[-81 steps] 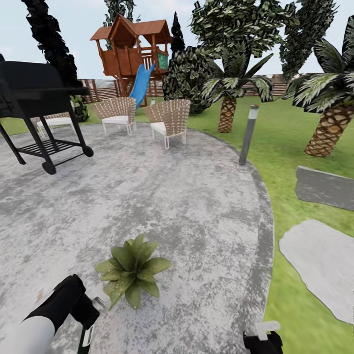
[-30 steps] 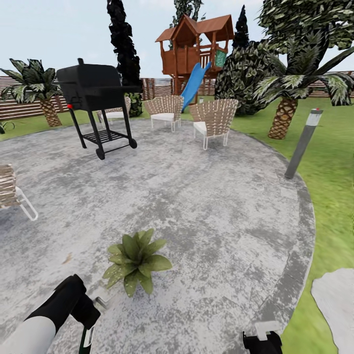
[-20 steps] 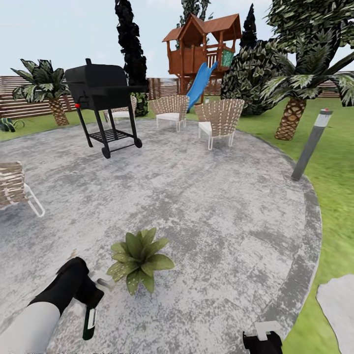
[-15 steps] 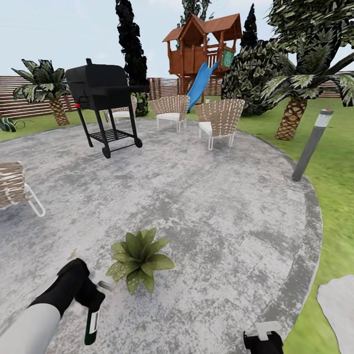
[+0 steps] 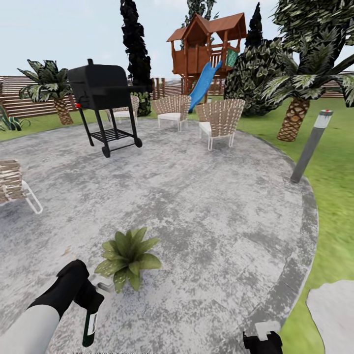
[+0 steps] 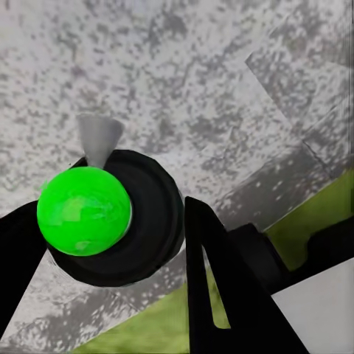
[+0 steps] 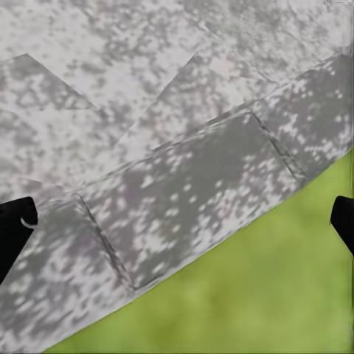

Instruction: Pick up the pesticide atomizer in the garden and spray insectifuge to fully cover both potted plants in the garden.

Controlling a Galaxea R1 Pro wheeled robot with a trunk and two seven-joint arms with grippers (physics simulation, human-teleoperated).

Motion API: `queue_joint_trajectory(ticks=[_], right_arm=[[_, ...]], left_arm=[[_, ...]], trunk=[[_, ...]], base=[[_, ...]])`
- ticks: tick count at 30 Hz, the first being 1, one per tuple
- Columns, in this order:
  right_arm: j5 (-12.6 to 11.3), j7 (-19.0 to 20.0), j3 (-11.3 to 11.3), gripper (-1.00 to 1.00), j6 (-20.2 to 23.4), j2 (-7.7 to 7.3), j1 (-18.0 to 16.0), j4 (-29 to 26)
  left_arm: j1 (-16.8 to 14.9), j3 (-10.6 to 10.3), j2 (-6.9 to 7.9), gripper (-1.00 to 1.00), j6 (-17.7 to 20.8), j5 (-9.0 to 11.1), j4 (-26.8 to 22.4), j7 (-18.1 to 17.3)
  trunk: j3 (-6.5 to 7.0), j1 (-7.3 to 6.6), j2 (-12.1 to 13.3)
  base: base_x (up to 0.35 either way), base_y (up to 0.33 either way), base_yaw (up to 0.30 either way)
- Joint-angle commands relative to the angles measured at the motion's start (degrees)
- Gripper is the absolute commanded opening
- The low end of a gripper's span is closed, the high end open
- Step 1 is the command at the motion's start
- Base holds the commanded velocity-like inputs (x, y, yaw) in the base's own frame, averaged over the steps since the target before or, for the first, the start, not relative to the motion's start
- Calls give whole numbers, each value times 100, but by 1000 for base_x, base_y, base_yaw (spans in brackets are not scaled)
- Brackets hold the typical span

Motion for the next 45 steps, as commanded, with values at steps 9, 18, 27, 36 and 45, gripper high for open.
queue_joint_trajectory(ticks=[9, 18, 27, 36, 45], right_arm=[[58, -8, -47, 100, -19, 2, -2, 5], [61, -8, -47, 100, -19, 10, -2, 5], [59, -8, -47, 100, -19, 11, -2, 5], [61, -8, -47, 100, -19, 11, -2, 5], [59, -8, -47, 100, -19, 11, -2, 5]], left_arm=[[-10, 39, -11, -100, 35, -54, -15, -59], [-28, 39, -13, -100, 36, -57, -18, -59], [-48, 39, -12, -100, 43, -62, -22, -59], [-12, 29, -7, -100, 45, -55, -15, -24], [-1, 28, 42, -100, 36, -53, 9, -23]], trunk=[[-5, -1, -2], [-5, -1, -2], [-5, -1, -2], [-5, -1, -2], [-5, -1, -2]], base=[[97, -249, 185], [134, -232, 39], [2, -272, 257], [138, -155, 109], [6, -3, 246]])
